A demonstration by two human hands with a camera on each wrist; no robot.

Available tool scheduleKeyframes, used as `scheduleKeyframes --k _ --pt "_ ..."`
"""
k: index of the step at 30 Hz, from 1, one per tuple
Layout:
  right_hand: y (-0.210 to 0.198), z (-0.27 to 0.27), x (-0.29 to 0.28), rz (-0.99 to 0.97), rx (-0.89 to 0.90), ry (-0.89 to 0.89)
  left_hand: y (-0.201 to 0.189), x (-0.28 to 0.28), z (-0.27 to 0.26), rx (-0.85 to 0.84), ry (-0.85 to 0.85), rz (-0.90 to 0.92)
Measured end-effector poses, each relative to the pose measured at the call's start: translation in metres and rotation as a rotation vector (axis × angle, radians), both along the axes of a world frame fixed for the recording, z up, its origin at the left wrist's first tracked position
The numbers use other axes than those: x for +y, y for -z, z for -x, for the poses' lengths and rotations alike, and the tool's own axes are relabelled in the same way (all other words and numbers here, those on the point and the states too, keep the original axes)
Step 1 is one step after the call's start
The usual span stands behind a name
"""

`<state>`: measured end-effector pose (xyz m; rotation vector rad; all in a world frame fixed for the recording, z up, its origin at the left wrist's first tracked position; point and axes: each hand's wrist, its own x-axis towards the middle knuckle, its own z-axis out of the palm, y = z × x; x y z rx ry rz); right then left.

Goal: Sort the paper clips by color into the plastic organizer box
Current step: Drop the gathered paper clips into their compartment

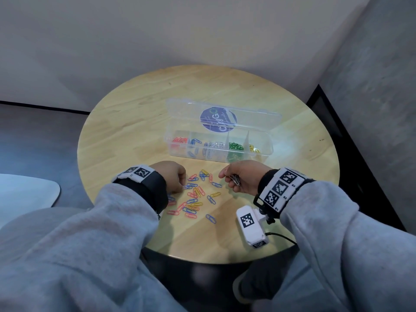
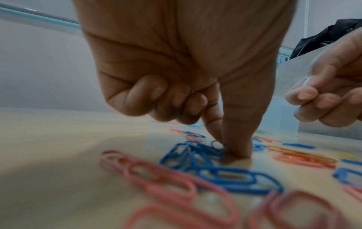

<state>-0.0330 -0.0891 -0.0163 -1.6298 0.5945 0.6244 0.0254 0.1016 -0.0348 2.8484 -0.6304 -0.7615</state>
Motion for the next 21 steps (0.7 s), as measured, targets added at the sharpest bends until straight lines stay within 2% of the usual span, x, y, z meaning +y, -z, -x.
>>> scheduleKeyframes --k 6,12,16,21 --pt "0.000 0.002 -0.002 -0.018 -0.005 0.018 0.000 0.005 -0.001 0.001 -0.060 0.052" --pt "-0.003 0.003 -0.007 -0.084 -0.003 0.017 -0.009 0.010 -0.002 0.108 -0.146 0.181" --pt "-0.007 0.002 -0.007 -0.156 0.002 0.017 -0.023 0.007 -0.004 0.285 -0.324 0.424" --pt "-0.023 -0.011 -0.009 -0.240 -0.099 0.085 -0.040 -0.003 -0.007 0.437 -0.551 0.784"
